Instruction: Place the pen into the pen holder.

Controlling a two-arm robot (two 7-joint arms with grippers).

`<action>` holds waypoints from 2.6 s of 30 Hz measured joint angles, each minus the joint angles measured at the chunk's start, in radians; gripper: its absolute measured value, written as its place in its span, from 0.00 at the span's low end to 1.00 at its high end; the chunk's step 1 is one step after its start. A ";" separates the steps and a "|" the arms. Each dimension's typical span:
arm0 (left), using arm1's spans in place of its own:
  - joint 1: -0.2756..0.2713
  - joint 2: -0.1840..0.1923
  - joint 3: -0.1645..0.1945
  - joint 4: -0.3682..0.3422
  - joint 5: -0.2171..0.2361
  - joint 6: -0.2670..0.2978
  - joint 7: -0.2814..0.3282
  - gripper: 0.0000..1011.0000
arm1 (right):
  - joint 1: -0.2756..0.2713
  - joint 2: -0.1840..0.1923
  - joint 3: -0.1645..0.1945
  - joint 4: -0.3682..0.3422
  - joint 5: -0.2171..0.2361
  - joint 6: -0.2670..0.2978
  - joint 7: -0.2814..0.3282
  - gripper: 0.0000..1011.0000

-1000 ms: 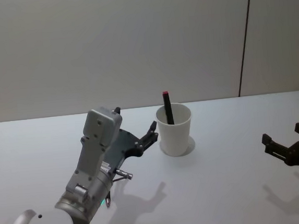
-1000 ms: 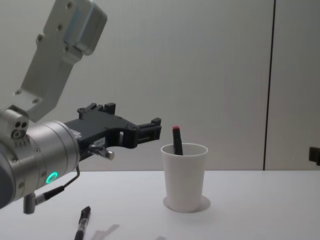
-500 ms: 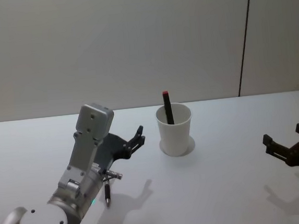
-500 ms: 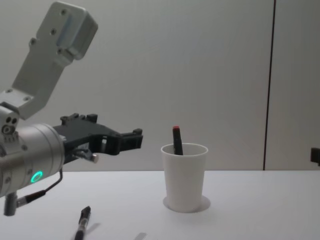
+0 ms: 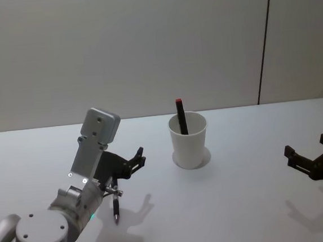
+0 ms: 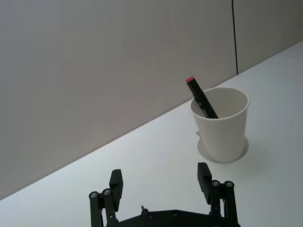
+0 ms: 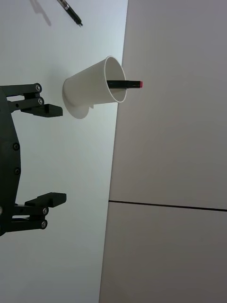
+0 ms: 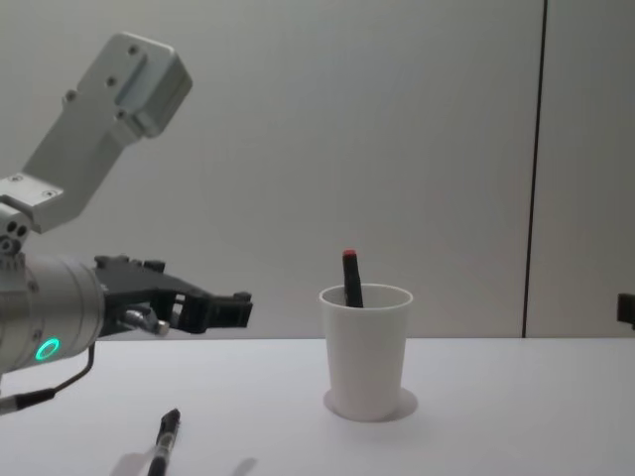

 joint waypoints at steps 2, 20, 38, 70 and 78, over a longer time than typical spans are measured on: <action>-0.003 -0.002 -0.002 -0.003 0.001 0.032 0.000 0.99 | 0.000 0.000 0.000 0.000 0.000 0.000 0.000 0.99; -0.038 -0.045 -0.019 -0.018 0.001 0.296 0.060 0.99 | -0.001 0.001 0.000 -0.001 0.000 0.000 0.000 0.99; -0.052 -0.116 -0.049 -0.017 -0.069 0.477 0.173 0.99 | -0.001 0.001 0.000 -0.001 0.000 0.000 0.000 0.99; -0.034 -0.188 -0.076 0.056 -0.117 0.504 0.210 0.99 | -0.001 0.001 0.000 -0.001 0.000 0.000 0.000 0.99; -0.040 -0.200 -0.086 0.085 -0.117 0.489 0.214 0.99 | -0.001 0.001 0.000 -0.001 0.000 0.000 0.000 0.99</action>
